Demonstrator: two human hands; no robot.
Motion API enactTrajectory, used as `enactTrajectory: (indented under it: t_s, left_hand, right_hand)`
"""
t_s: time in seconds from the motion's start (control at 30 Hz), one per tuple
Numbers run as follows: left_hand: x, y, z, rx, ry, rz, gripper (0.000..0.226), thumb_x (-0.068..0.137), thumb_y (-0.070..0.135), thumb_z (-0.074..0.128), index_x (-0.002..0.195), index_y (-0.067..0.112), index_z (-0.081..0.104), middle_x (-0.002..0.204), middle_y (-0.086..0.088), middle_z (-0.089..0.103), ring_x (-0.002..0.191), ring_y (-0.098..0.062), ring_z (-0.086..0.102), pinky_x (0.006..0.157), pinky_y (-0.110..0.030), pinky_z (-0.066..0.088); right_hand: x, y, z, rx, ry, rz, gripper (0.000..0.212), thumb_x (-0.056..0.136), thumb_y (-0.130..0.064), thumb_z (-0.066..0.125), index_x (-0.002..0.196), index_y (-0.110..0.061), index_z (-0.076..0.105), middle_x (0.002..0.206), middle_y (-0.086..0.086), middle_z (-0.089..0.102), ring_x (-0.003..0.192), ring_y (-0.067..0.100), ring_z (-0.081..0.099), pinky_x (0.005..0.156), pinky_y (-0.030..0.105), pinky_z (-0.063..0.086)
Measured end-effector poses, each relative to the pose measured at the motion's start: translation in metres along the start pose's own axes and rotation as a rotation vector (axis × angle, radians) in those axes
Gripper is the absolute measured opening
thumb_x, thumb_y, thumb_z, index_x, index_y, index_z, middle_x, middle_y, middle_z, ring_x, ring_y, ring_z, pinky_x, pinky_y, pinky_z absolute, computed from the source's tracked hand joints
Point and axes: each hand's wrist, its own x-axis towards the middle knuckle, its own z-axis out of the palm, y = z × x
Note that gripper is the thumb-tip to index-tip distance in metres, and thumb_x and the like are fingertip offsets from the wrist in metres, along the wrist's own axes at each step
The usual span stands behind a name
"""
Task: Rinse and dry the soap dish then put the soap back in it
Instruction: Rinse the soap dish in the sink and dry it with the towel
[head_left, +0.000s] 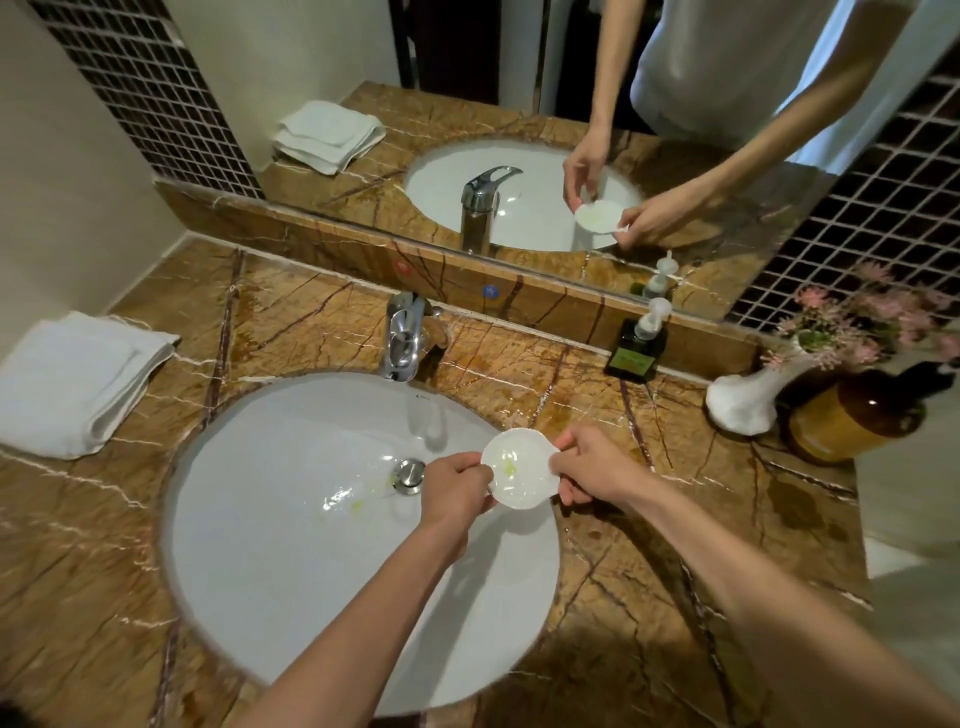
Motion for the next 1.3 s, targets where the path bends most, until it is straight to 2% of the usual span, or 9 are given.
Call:
enactTrajectory:
  t_s: [0.13,0.23,0.4,0.57,0.73,0.83,0.93,1.13,1.3]
  left_hand:
    - [-0.003,0.0,-0.01,-0.026,0.008,-0.015,0.021,0.079,-0.006,0.05,0.09,-0.002,0.068,0.093,-0.02,0.066,0.083,-0.03,0.063,0.055,-0.028,0.055]
    - [-0.005,0.001,-0.019,-0.089,0.002,-0.032,0.016,0.082,-0.002,0.051,0.082,0.003,0.066,0.087,-0.016,0.066,0.076,-0.027,0.064,0.052,-0.028,0.055]
    - [-0.002,-0.004,-0.056,-0.039,0.077,0.001,0.016,0.085,0.01,0.053,0.096,0.013,0.065,0.091,-0.007,0.06,0.081,-0.022,0.058,0.075,-0.039,0.056]
    - [0.002,-0.011,-0.115,0.066,0.2,0.104,0.015,0.086,0.014,0.051,0.083,0.027,0.057,0.092,-0.003,0.056,0.083,-0.023,0.055,0.083,-0.036,0.046]
    - [0.005,-0.013,-0.163,0.047,0.266,0.095,0.036,0.088,0.013,0.051,0.124,0.011,0.055,0.108,-0.008,0.06,0.101,-0.026,0.059,0.098,-0.048,0.047]
    - [0.005,-0.014,-0.186,0.017,0.266,0.108,0.035,0.088,0.013,0.052,0.123,0.012,0.056,0.105,-0.005,0.061,0.097,-0.023,0.06,0.092,-0.045,0.05]
    - [0.005,-0.016,-0.203,0.006,0.251,0.118,0.035,0.088,0.014,0.053,0.123,0.013,0.056,0.107,-0.005,0.06,0.098,-0.022,0.06,0.082,-0.039,0.052]
    - [0.009,-0.022,-0.223,0.016,0.194,0.107,0.038,0.087,0.019,0.054,0.126,0.017,0.055,0.116,-0.005,0.059,0.105,-0.022,0.059,0.09,-0.042,0.051]
    - [0.014,-0.023,-0.233,-0.013,0.178,0.092,0.037,0.087,0.018,0.055,0.124,0.017,0.055,0.114,-0.005,0.06,0.104,-0.02,0.059,0.088,-0.039,0.05]
  right_hand:
    - [0.005,-0.001,0.013,-0.051,0.068,-0.035,0.007,0.092,-0.006,0.053,0.086,-0.009,0.052,0.052,0.007,0.062,0.039,0.011,0.051,0.041,0.022,0.041]
    - [0.01,-0.001,0.021,-0.027,0.111,-0.024,0.005,0.093,-0.01,0.055,0.091,-0.011,0.05,0.056,0.004,0.06,0.041,0.008,0.055,0.04,0.02,0.043]
    - [0.02,-0.005,0.036,0.001,0.128,-0.018,0.006,0.093,-0.011,0.055,0.092,-0.011,0.049,0.058,0.003,0.059,0.04,0.006,0.056,0.043,0.022,0.047]
    - [0.03,-0.01,0.051,-0.083,0.114,-0.011,0.013,0.093,-0.013,0.056,0.087,-0.016,0.044,0.073,0.008,0.057,0.045,0.009,0.058,0.045,0.025,0.048]
    - [0.036,-0.016,0.071,-0.287,0.146,-0.042,0.017,0.092,-0.018,0.059,0.085,-0.015,0.044,0.086,0.015,0.06,0.06,0.023,0.062,0.045,0.031,0.051]
    - [0.037,-0.023,0.084,-0.417,0.185,-0.075,0.016,0.09,-0.015,0.06,0.087,-0.009,0.046,0.084,0.017,0.061,0.071,0.033,0.067,0.054,0.04,0.054]
    - [0.035,-0.031,0.096,-0.602,0.225,-0.104,0.013,0.091,-0.012,0.057,0.095,-0.008,0.046,0.078,0.012,0.058,0.061,0.025,0.06,0.049,0.032,0.042]
    - [0.021,-0.043,0.12,-0.903,0.249,-0.24,0.011,0.095,-0.01,0.05,0.099,-0.002,0.043,0.082,0.014,0.059,0.071,0.029,0.054,0.059,0.038,0.043]
    - [0.016,-0.054,0.138,-0.967,0.279,-0.255,0.01,0.092,-0.002,0.045,0.102,-0.001,0.043,0.084,0.018,0.063,0.072,0.031,0.053,0.059,0.04,0.037]
